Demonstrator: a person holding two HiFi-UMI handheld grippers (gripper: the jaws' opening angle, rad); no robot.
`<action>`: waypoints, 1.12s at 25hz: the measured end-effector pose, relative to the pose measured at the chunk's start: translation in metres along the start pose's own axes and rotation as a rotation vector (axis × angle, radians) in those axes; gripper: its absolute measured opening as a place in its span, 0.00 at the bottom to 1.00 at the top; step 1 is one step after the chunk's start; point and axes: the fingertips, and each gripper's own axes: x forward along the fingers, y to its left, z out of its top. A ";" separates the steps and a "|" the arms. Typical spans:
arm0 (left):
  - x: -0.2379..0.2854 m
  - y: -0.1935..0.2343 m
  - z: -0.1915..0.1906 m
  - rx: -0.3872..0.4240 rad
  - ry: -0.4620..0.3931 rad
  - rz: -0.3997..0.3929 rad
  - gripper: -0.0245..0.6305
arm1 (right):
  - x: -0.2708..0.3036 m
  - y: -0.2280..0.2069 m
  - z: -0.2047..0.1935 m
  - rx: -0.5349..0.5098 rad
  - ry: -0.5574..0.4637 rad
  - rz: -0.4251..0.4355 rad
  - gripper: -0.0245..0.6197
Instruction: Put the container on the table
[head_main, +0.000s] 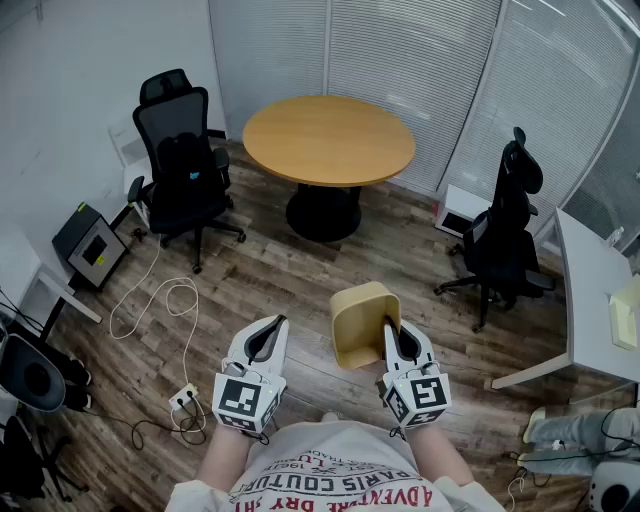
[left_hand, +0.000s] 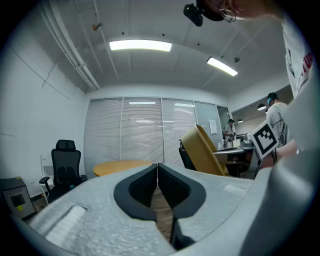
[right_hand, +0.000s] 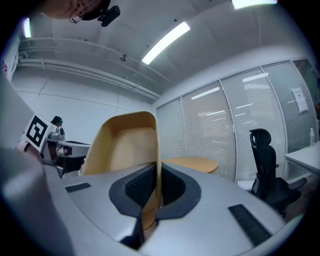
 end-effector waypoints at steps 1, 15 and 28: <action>0.000 0.001 0.000 0.000 0.002 -0.001 0.06 | 0.002 0.001 0.000 -0.003 0.001 -0.001 0.05; 0.020 0.002 -0.004 -0.012 0.022 -0.008 0.06 | 0.015 -0.014 -0.005 0.053 0.019 -0.010 0.05; 0.065 -0.005 -0.011 -0.086 0.046 0.009 0.06 | 0.041 -0.062 -0.018 0.079 0.084 -0.013 0.05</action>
